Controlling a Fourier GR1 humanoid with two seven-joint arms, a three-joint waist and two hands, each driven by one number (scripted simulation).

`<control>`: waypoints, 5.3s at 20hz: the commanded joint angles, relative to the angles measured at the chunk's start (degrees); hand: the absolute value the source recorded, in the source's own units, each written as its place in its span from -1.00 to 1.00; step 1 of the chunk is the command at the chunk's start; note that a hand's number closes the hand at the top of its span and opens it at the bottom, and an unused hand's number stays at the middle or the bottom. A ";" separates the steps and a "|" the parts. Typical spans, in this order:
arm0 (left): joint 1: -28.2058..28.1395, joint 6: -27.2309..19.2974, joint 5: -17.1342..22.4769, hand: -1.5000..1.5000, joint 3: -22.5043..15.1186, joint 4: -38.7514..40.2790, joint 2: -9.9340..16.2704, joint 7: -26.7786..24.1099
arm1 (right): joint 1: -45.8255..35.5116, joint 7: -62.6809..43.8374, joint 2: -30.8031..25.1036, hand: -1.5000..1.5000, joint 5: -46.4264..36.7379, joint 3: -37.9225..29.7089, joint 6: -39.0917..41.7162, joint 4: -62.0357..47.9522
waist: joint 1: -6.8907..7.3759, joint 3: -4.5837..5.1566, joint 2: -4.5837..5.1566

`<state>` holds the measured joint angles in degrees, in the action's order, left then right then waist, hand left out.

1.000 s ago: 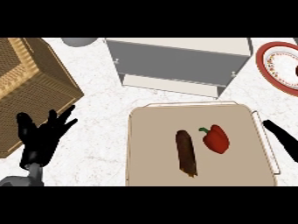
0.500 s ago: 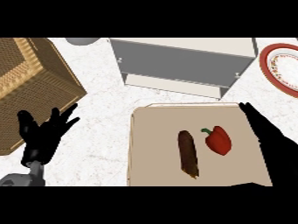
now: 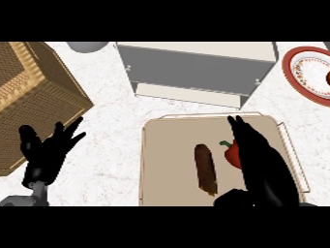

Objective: Pick the sweet potato from the tray and place it in the tiered shelf

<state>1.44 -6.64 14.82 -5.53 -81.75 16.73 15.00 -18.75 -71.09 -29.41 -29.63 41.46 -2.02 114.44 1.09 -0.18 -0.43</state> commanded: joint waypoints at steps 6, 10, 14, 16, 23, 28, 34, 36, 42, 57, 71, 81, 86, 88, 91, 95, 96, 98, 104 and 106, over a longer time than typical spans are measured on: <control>-1.58 0.68 0.65 0.00 2.20 2.50 1.14 0.40 | -1.93 -14.12 13.32 -1.00 -11.32 2.75 4.63 -10.73 | -0.99 0.41 0.26; -2.06 0.06 0.26 0.00 1.83 2.07 0.30 0.54 | -1.30 -14.12 18.64 -1.00 -14.99 1.08 7.36 -12.11 | -1.47 0.37 0.16; 1.04 0.26 0.19 0.00 2.26 2.63 0.29 1.50 | -0.81 -12.26 20.53 -1.00 -17.74 -0.05 7.34 -15.88 | -1.46 0.27 0.44; 0.74 -0.15 -0.27 0.00 1.86 3.31 -0.52 1.15 | -1.04 -12.87 23.39 -1.00 -20.18 0.29 7.76 -17.93 | -1.39 0.28 0.47; -2.61 -0.01 -1.04 0.00 1.27 2.04 -1.54 -0.69 | 2.11 -7.99 23.68 -1.00 -25.67 -3.79 8.24 -22.03 | -1.09 0.22 0.44; 0.29 -0.07 -1.16 0.00 1.93 2.23 -1.94 0.17 | 2.87 -4.73 25.97 -1.00 -29.49 -5.82 9.55 -23.50 | -1.26 0.20 0.45; -2.34 3.45 -0.25 0.00 3.77 2.56 -0.14 -0.60 | 6.05 0.08 29.26 -1.00 -33.41 -6.30 5.53 -25.71 | -0.97 0.19 0.44; 1.63 2.16 -0.12 0.00 4.42 4.33 -1.26 1.45 | 3.74 1.99 29.31 -1.00 -33.04 -9.29 6.51 -27.75 | -1.10 0.19 0.51; -0.04 1.28 -1.51 0.00 2.79 1.30 -2.00 2.99 | 7.50 10.96 27.92 1.00 -27.59 -8.45 13.20 -32.92 | -0.85 0.17 0.65; 0.78 4.09 -3.33 0.00 1.74 1.71 -2.77 1.36 | -7.33 9.57 29.36 1.00 -5.15 5.33 -3.18 -35.69 | 3.37 0.09 1.27; -1.16 3.95 -2.36 0.00 4.01 1.73 -1.90 2.69 | -39.93 -7.83 29.38 1.00 -12.01 2.89 -11.52 -25.77 | 0.12 0.30 -0.59; -1.29 2.20 -3.31 0.00 4.93 2.95 -3.01 1.09 | -56.03 -12.96 29.37 1.00 -14.05 -11.71 0.03 -28.58 | -1.52 0.31 -0.28; -3.20 2.97 -3.29 0.00 5.12 1.65 -2.58 0.11 | -60.67 -12.72 28.87 1.00 -13.95 -20.25 3.11 -29.64 | -1.66 0.26 -0.30; -2.76 3.07 -3.42 0.00 4.65 3.47 -3.72 -0.90 | -62.92 -9.13 26.47 1.00 -12.03 -24.76 5.17 -31.80 | -1.79 0.28 0.00; -2.86 4.62 -1.96 0.00 5.74 1.18 -1.97 0.97 | -63.75 -6.60 24.01 1.00 -12.80 -28.22 5.53 -34.04 | -1.33 0.24 0.08; 0.15 2.29 -3.83 0.00 4.88 2.60 -3.27 2.55 | -67.75 -1.58 22.30 1.00 -13.20 -31.27 6.96 -40.79 | -1.13 0.25 0.39; -0.29 3.58 -3.11 0.00 5.60 1.54 -2.16 2.27 | -66.15 -0.30 23.47 1.00 -14.34 -31.41 3.90 -43.06 | -0.70 0.25 0.48; -0.18 3.51 -2.74 0.00 5.61 0.49 -2.42 3.04 | -69.02 2.54 20.61 1.00 -10.98 -35.91 7.44 -45.35 | -0.59 0.24 0.46; 0.11 3.06 -3.73 0.00 4.75 1.60 -4.02 2.15 | -68.28 11.84 19.48 1.00 -9.61 -37.58 8.19 -53.43 | -0.38 0.24 0.66; -0.65 3.91 -4.07 0.00 5.13 2.09 -3.24 1.26 | -68.35 13.20 18.66 1.00 -9.72 -37.86 9.14 -55.26 | -0.40 0.24 0.62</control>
<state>0.55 -1.82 11.70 -0.78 -82.62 13.79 15.65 -86.04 -59.02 -9.68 -39.90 5.13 4.91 64.15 0.59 -0.28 -0.16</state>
